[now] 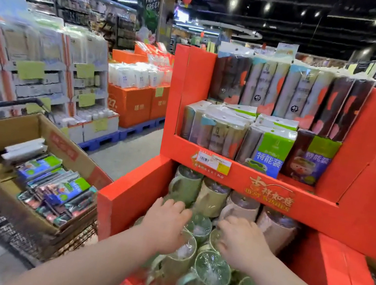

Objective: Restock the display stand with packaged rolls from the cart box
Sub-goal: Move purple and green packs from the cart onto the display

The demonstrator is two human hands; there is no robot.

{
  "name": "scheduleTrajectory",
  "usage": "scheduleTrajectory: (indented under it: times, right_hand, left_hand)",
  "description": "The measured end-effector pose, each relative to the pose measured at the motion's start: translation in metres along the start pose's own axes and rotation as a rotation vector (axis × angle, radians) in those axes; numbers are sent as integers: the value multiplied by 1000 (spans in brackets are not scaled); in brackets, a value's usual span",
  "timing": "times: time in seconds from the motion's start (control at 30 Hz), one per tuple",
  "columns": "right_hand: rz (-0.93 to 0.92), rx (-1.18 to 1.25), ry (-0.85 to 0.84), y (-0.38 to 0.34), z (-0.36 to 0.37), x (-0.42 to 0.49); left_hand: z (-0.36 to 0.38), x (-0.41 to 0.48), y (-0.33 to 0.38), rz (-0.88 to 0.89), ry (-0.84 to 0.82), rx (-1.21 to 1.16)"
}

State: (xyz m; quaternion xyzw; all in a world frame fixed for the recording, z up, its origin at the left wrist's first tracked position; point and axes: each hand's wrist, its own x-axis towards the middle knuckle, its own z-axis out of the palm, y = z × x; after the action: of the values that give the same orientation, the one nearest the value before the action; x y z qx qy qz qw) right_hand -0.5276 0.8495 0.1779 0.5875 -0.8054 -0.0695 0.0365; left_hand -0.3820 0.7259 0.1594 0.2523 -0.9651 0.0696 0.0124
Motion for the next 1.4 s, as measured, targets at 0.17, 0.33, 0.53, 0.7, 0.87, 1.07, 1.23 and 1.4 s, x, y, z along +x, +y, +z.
scheduleTrajectory:
  times: [0.17, 0.33, 0.53, 0.7, 0.87, 1.07, 1.23, 1.4]
  right_hand:
    - [-77, 2, -52, -63, 13, -22]
    - [-172, 50, -97, -164, 28, -30]
    - [-297, 111, -149, -310, 43, -28]
    - [-376, 149, -162, -405, 46, -18]
    - [-408, 169, -164, -463, 50, 0]
    - [-428, 182, -234, -503, 75, 41]
    - [-417, 189, -333, -525, 102, 92]
    - [-400, 154, -474, -524, 118, 143]
  left_hand:
    - [15, -71, -33, -78, 1, -168]
    - [51, -182, -99, -184, -134, -193]
    - [94, -335, -177, -387, -311, -255]
    - [126, -433, -216, -571, -445, -236]
    - [149, -485, -242, -686, -476, -286]
    - [164, -497, -285, -748, -521, -306]
    - [175, -459, -351, -761, -515, -272]
    - [173, -389, -427, -710, -497, -245]
